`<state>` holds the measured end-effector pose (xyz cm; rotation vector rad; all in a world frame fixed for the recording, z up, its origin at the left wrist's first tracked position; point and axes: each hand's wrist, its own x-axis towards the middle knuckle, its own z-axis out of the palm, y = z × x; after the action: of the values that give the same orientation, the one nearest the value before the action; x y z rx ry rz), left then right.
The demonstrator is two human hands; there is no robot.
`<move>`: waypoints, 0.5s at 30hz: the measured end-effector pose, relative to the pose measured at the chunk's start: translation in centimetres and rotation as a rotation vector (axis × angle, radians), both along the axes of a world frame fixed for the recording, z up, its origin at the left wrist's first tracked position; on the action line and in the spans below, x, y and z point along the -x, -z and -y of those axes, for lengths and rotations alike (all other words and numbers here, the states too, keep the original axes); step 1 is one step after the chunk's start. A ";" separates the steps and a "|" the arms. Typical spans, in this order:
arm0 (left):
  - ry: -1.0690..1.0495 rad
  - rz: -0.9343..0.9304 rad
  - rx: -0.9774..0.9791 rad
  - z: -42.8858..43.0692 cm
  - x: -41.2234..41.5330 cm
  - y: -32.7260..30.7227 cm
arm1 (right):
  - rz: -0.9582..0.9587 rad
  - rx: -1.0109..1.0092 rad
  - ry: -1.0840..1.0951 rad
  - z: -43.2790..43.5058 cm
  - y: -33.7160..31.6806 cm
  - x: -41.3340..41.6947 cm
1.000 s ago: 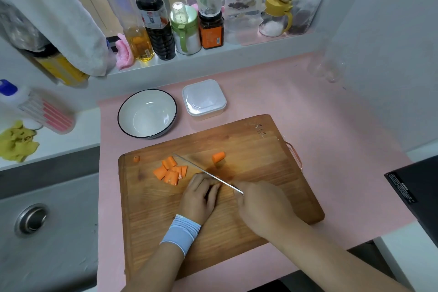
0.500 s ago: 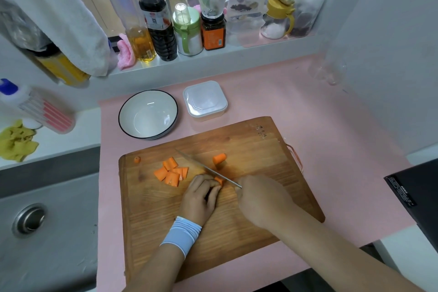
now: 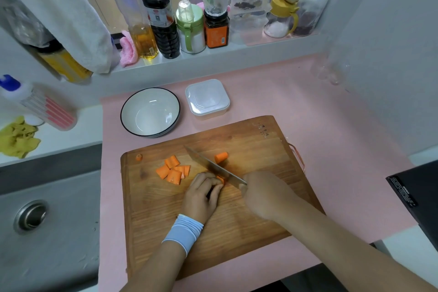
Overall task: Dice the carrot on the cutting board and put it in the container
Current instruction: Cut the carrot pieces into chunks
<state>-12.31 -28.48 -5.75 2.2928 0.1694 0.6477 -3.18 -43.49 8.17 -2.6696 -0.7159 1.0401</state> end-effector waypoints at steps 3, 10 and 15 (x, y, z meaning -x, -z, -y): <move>0.005 0.004 0.002 0.0 0.0 0.1 | 0.001 0.006 0.003 -0.3 0.6 0.1; 0.002 0.012 -0.005 -0.1 -0.1 0.1 | -0.023 -0.030 0.044 0.0 1.2 0.1; 0.006 0.013 0.004 0.0 -0.1 0.4 | 0.014 -0.067 0.078 -0.6 2.4 0.7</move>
<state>-12.19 -28.44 -6.13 2.2841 0.1576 0.6586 -3.93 -42.87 5.78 -2.6276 -0.6322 0.9607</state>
